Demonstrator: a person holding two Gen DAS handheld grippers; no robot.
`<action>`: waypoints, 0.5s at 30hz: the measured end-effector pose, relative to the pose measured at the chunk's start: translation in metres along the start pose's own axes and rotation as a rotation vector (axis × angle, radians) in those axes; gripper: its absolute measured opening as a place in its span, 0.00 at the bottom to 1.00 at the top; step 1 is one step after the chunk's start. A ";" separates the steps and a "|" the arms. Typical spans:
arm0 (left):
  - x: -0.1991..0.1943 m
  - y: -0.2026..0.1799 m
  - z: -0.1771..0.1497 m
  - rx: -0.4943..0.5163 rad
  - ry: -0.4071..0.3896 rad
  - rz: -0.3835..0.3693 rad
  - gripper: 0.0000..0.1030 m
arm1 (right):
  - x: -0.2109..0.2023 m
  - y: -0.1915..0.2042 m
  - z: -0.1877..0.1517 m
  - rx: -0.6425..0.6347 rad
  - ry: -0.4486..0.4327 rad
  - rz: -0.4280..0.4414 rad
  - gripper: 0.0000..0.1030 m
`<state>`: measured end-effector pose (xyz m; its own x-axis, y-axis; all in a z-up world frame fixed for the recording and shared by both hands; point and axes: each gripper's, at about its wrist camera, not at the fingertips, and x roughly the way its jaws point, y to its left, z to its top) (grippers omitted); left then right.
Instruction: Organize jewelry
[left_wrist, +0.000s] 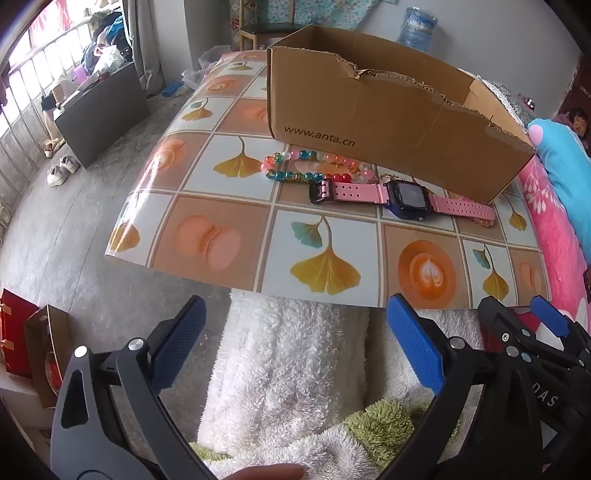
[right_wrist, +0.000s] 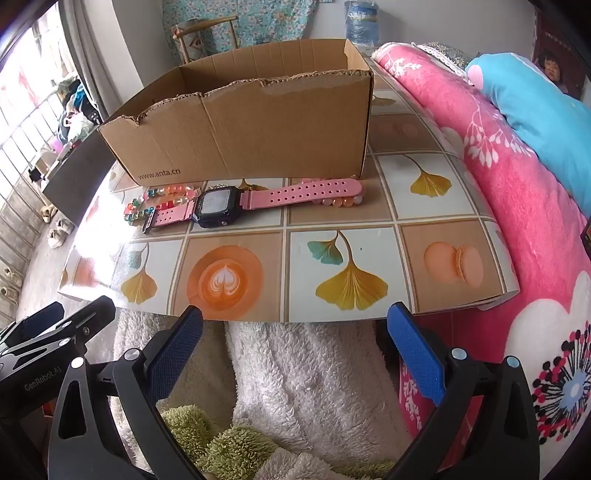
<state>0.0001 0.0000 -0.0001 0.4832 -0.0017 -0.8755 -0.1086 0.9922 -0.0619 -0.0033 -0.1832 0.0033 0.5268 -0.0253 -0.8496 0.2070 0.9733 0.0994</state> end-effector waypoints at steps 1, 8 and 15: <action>0.000 0.000 0.000 0.000 0.001 0.000 0.92 | 0.000 0.000 0.000 0.000 -0.002 0.001 0.95; 0.000 0.001 0.001 -0.005 -0.004 -0.001 0.92 | -0.002 -0.001 0.000 0.001 -0.003 -0.005 0.95; 0.003 0.002 -0.002 -0.010 -0.002 -0.002 0.92 | -0.002 -0.001 -0.001 -0.001 -0.001 -0.005 0.95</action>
<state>-0.0005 0.0020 -0.0036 0.4851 -0.0037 -0.8744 -0.1164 0.9908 -0.0688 -0.0050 -0.1837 0.0047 0.5261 -0.0305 -0.8499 0.2093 0.9733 0.0946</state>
